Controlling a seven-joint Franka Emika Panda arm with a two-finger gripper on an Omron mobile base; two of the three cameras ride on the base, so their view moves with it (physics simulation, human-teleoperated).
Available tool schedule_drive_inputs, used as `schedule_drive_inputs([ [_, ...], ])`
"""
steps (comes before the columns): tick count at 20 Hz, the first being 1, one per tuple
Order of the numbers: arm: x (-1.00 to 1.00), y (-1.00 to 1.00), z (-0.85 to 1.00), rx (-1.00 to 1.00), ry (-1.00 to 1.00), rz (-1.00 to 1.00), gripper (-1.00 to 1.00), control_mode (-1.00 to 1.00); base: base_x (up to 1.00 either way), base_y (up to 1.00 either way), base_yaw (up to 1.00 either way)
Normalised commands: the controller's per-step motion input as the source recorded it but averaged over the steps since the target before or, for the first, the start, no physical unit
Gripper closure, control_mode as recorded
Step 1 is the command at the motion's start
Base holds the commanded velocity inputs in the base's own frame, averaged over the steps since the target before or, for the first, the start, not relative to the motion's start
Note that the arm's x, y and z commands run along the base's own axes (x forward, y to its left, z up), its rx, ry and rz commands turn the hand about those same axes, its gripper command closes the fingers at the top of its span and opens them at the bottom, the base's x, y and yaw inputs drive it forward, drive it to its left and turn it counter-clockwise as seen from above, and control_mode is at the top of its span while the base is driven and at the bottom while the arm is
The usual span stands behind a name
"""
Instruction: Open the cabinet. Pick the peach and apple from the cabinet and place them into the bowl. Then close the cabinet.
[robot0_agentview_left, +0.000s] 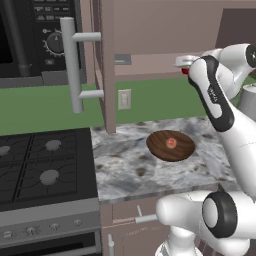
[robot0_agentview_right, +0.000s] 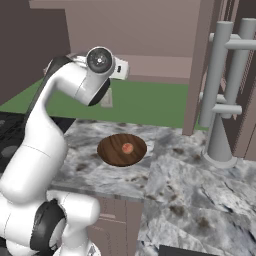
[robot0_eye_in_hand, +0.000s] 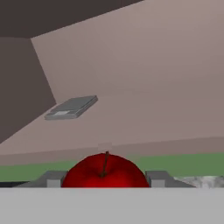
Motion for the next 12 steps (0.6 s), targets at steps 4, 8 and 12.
schedule_drive_inputs([
  [4, -1.0, -0.42, 0.03, 0.02, 0.0, 0.0, 1.0, -1.0, 0.0, 0.0, 0.0],
  [8, -0.49, -0.07, -0.02, 0.07, 0.01, 0.0, 1.0, -1.0, 0.0, 0.0, 0.0],
  [12, 0.0, 0.04, -0.28, -0.02, 0.08, 0.0, 1.0, -1.0, 0.0, 0.0, 0.0],
])
